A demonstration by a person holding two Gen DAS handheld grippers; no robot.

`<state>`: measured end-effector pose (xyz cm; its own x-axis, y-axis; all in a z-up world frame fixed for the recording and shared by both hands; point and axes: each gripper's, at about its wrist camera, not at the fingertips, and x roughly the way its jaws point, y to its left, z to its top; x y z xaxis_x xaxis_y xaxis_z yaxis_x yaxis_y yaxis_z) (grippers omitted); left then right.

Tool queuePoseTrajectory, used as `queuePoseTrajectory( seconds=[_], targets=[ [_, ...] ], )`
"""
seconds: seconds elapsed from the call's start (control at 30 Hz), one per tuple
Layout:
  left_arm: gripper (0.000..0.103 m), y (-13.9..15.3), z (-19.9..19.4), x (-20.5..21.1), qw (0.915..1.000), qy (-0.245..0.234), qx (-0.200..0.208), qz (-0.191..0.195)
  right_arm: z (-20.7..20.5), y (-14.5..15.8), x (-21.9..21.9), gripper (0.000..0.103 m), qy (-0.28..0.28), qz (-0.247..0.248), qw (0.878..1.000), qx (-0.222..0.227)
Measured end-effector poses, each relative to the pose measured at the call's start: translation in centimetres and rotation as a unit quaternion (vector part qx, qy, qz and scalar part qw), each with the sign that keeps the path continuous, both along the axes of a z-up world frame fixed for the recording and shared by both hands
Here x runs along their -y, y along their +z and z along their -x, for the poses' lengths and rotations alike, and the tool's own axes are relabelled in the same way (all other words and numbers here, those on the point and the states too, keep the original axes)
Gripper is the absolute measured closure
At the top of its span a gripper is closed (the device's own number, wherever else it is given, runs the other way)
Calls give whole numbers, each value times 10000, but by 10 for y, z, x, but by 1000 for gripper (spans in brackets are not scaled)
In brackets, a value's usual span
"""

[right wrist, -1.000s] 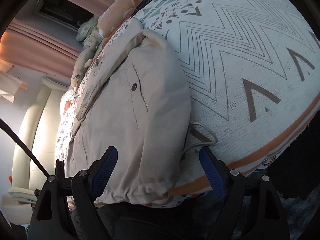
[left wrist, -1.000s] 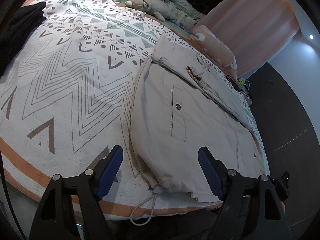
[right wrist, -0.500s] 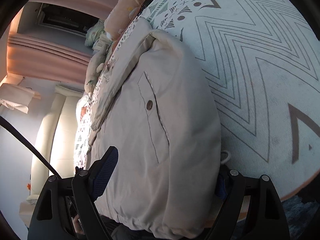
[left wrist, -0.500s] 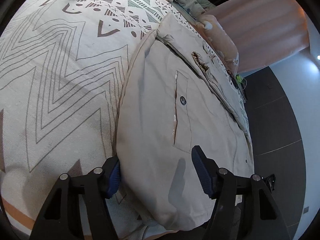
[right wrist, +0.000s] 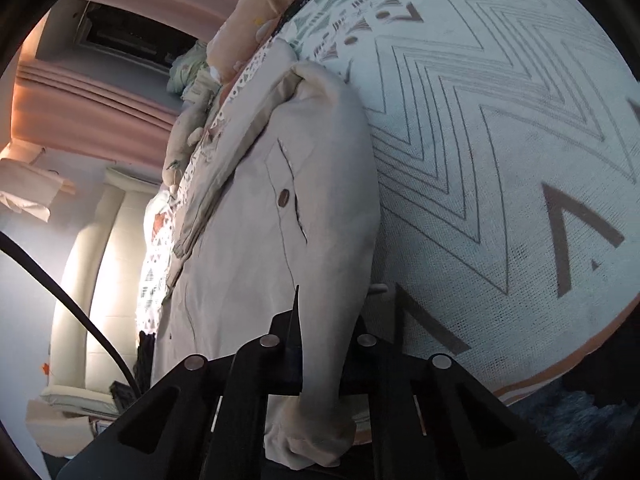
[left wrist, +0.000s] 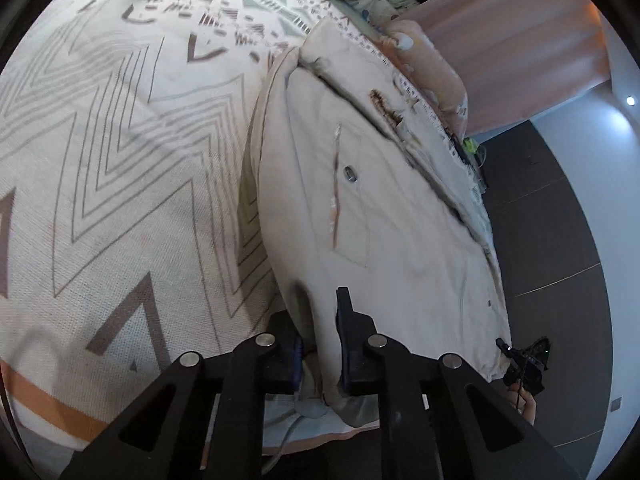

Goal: Fold large clothes

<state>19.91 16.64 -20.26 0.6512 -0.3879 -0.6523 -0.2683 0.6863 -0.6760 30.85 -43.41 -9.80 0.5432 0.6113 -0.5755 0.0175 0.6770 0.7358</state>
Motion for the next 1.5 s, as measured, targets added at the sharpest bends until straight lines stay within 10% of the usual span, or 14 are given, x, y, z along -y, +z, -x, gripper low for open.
queuePoseTrajectory(
  seconds=[0.6,1.5],
  targets=[
    [93,94,67,-11,9920,295,1197,287,82,104,-13,100,392,-329,9908,1257],
    [93,169,212,-26,9664,705,2457,275,175,113,10,100,532,-725,9727,2139]
  ],
)
